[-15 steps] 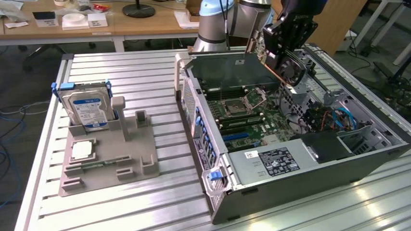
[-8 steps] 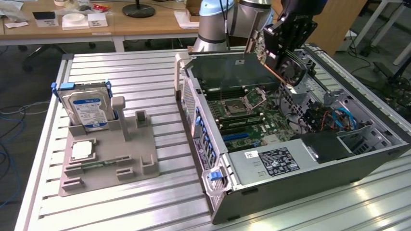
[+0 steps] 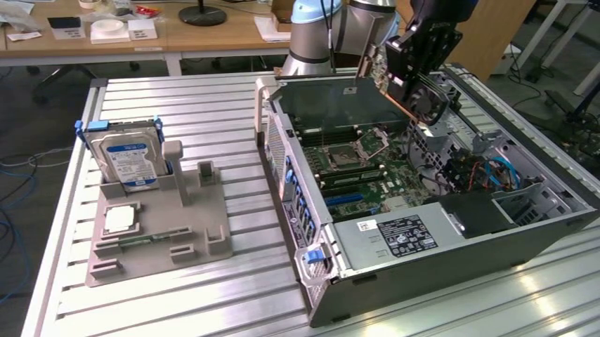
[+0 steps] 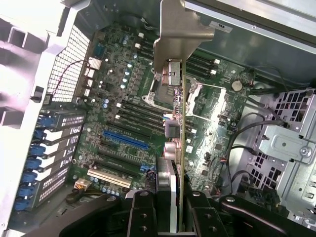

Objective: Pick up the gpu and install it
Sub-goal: 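Insert the gpu into the slot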

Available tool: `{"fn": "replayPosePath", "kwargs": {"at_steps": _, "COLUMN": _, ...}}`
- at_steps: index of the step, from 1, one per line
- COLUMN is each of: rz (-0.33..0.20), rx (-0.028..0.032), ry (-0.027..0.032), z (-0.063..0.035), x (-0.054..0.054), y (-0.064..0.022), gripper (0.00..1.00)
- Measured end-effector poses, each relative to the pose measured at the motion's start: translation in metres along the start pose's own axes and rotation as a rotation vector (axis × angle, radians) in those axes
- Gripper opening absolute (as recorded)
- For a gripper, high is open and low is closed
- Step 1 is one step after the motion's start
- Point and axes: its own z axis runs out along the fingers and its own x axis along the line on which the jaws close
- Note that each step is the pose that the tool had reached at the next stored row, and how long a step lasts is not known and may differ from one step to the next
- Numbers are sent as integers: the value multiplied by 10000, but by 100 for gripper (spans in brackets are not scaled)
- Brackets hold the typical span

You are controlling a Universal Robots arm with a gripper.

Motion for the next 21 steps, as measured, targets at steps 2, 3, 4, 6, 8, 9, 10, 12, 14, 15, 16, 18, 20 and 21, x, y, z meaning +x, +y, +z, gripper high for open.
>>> {"fn": "replayPosePath", "kwargs": {"at_steps": 2, "rz": -71, "rx": 0, "ry": 0, "z": 0, "x": 0, "y": 0, "gripper": 28}}
{"fn": "replayPosePath", "kwargs": {"at_steps": 3, "rz": -109, "rx": 1, "ry": 1, "z": 0, "x": 0, "y": 0, "gripper": 28}}
{"fn": "replayPosePath", "kwargs": {"at_steps": 4, "rz": -146, "rx": 1, "ry": 1, "z": 0, "x": 0, "y": 0, "gripper": 28}}
{"fn": "replayPosePath", "kwargs": {"at_steps": 6, "rz": -218, "rx": 1, "ry": 2, "z": 0, "x": 0, "y": 0, "gripper": 28}}
{"fn": "replayPosePath", "kwargs": {"at_steps": 8, "rz": -292, "rx": 2, "ry": 2, "z": 0, "x": 0, "y": 0, "gripper": 28}}
{"fn": "replayPosePath", "kwargs": {"at_steps": 9, "rz": -331, "rx": 2, "ry": 3, "z": 0, "x": 0, "y": 0, "gripper": 28}}
{"fn": "replayPosePath", "kwargs": {"at_steps": 10, "rz": -367, "rx": 2, "ry": 3, "z": 0, "x": 0, "y": -1, "gripper": 28}}
{"fn": "replayPosePath", "kwargs": {"at_steps": 12, "rz": -439, "rx": 2, "ry": 3, "z": 0, "x": 0, "y": -1, "gripper": 28}}
{"fn": "replayPosePath", "kwargs": {"at_steps": 14, "rz": -511, "rx": 2, "ry": 4, "z": 0, "x": 0, "y": -1, "gripper": 28}}
{"fn": "replayPosePath", "kwargs": {"at_steps": 15, "rz": -546, "rx": 2, "ry": 4, "z": 0, "x": 0, "y": -1, "gripper": 28}}
{"fn": "replayPosePath", "kwargs": {"at_steps": 16, "rz": -584, "rx": 2, "ry": 4, "z": 1, "x": 0, "y": -1, "gripper": 28}}
{"fn": "replayPosePath", "kwargs": {"at_steps": 18, "rz": -654, "rx": 3, "ry": 5, "z": 0, "x": 0, "y": -2, "gripper": 28}}
{"fn": "replayPosePath", "kwargs": {"at_steps": 20, "rz": -724, "rx": 4, "ry": 6, "z": 0, "x": 1, "y": -2, "gripper": 28}}
{"fn": "replayPosePath", "kwargs": {"at_steps": 21, "rz": -760, "rx": 3, "ry": 6, "z": 0, "x": 1, "y": -3, "gripper": 28}}
